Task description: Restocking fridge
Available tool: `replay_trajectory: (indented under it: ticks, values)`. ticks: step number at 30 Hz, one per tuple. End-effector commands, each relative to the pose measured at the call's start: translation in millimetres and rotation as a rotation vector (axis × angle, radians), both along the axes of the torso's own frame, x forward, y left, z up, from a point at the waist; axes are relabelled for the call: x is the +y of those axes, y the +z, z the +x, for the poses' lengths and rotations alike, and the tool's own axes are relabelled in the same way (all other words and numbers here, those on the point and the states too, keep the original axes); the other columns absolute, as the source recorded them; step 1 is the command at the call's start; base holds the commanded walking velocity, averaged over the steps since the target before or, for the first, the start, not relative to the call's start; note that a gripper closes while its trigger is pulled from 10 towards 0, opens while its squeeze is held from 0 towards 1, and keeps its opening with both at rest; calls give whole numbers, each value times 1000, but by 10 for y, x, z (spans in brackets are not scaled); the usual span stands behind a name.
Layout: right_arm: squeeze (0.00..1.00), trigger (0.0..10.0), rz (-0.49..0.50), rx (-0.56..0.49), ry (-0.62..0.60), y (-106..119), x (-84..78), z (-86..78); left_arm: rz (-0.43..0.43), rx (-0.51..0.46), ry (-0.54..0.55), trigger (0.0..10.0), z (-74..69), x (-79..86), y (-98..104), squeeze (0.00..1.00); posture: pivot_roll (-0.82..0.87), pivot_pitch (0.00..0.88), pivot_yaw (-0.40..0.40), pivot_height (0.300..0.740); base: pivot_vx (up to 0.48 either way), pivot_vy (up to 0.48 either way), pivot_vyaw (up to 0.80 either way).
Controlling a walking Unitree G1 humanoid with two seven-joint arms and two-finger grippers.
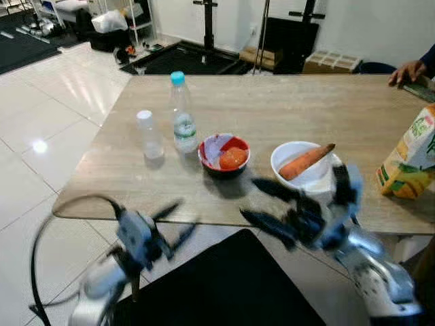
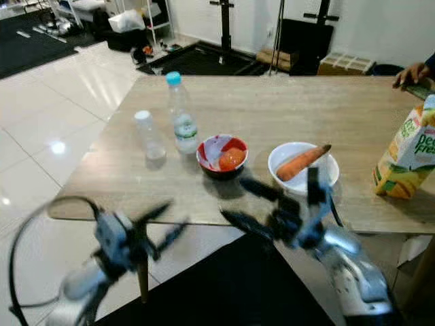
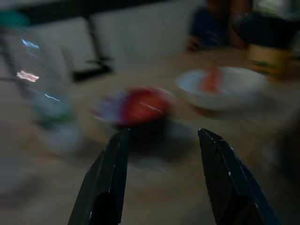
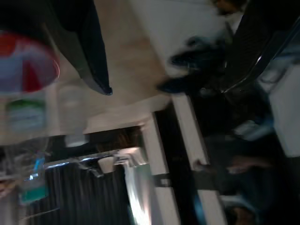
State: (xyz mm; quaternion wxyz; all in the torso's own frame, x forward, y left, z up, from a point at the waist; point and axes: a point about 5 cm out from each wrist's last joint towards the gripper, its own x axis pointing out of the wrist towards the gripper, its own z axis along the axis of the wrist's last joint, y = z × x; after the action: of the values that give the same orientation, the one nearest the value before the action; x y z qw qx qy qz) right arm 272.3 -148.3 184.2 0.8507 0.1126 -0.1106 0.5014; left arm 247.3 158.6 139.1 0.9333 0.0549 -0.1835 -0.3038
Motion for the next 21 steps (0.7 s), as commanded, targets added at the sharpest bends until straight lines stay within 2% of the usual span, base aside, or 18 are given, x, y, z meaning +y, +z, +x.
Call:
replay_trajectory:
  ticks: [1, 2, 3, 5, 8, 11, 13, 14, 17, 18, 21]
  values:
    - [0, 10000, 1, -6, -157, 71, -59, 202, -16, 5, 126, 10000, 123, 111, 64, 0, -138, 78, 17, 740, 0, 0, 0]
    - [0, 10000, 1, -6, -157, 71, -59, 202, -16, 5, 126, 10000, 123, 111, 64, 0, -138, 78, 17, 740, 0, 0, 0]
    - [0, 10000, -3, -5, -218, 131, -53, 310, -5, 15, 171, 10000, 185, 148, 97, 0, -132, 76, 6, 740, 0, 0, 0]
    - [0, 10000, -7, -5, -266, 221, 2, 452, 46, 20, 204, 10000, 236, 187, 139, 0, -126, 81, -2, 740, 0, 0, 0]
    - [0, 10000, -5, -4, -266, 227, 8, 457, 50, 20, 204, 10000, 235, 187, 145, 0, -126, 81, -2, 740, 0, 0, 0]
    - [0, 10000, -119, -57, -336, 232, 103, 590, 23, 84, 259, 10000, 278, 227, 118, 0, -133, 105, 5, 740, 0, 0, 0]
    - [0, 10000, -153, -69, -360, 224, 121, 622, 28, 90, 267, 10000, 283, 229, 115, 0, -133, 105, 5, 740, 0, 0, 0]
    - [153, 10000, -221, -82, -413, 178, 165, 697, 43, 96, 254, 10000, 278, 212, 97, 0, -130, 117, 3, 740, 0, 0, 0]
    - [180, 10000, -214, -63, -442, 142, 195, 744, 43, 108, 269, 10000, 283, 219, 77, 0, -131, 120, 9, 740, 0, 0, 0]
    - [243, 10000, -226, -67, -447, 137, 209, 752, 41, 115, 291, 10000, 294, 235, 74, 0, -135, 120, 15, 740, 0, 0, 0]
    - [224, 10000, -261, -114, -387, 156, 274, 702, 66, 113, 284, 10000, 313, 191, 90, 0, -121, 121, 4, 740, 0, 0, 0]
